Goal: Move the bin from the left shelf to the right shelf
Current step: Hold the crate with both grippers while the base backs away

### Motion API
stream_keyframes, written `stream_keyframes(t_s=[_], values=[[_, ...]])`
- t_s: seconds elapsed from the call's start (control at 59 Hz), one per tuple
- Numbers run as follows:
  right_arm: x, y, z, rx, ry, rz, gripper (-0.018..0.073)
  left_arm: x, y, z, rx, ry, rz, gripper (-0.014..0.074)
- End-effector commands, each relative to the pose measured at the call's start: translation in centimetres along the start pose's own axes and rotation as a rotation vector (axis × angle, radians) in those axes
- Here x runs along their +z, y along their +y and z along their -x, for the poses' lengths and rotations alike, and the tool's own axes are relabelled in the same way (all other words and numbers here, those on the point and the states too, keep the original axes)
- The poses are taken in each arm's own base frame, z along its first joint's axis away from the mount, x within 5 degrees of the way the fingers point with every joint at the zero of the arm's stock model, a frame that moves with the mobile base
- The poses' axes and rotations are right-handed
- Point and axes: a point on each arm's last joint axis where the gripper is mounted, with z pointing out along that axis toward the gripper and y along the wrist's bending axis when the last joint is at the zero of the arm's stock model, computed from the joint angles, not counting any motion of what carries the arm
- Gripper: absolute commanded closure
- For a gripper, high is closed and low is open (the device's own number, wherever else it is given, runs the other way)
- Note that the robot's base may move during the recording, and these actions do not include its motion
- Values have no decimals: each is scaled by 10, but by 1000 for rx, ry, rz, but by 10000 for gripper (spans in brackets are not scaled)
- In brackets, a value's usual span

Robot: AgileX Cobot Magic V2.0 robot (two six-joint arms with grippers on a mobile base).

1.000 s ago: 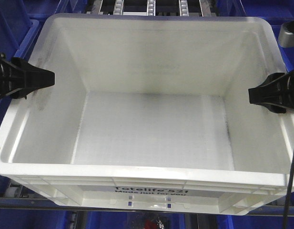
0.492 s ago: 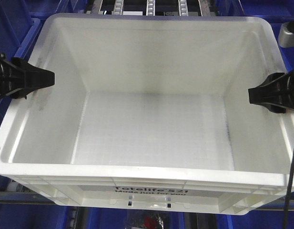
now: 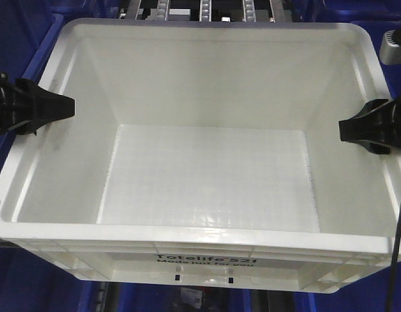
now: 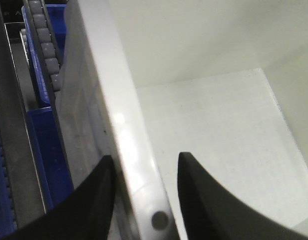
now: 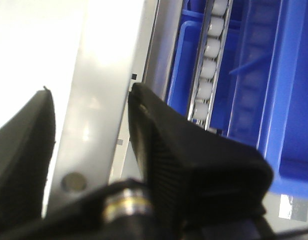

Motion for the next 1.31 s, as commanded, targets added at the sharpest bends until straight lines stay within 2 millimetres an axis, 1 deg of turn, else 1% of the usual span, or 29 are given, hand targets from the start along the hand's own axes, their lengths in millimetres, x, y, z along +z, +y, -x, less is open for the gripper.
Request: stream_keyframes(t_s=[0.0,1.289], values=[[-19,3,22,15,-201,20,564,-18,-20,13,10,-103,-98,603],[-19,3,21,15,-199,20,564,-19,-21,13,10,-104,-98,603]])
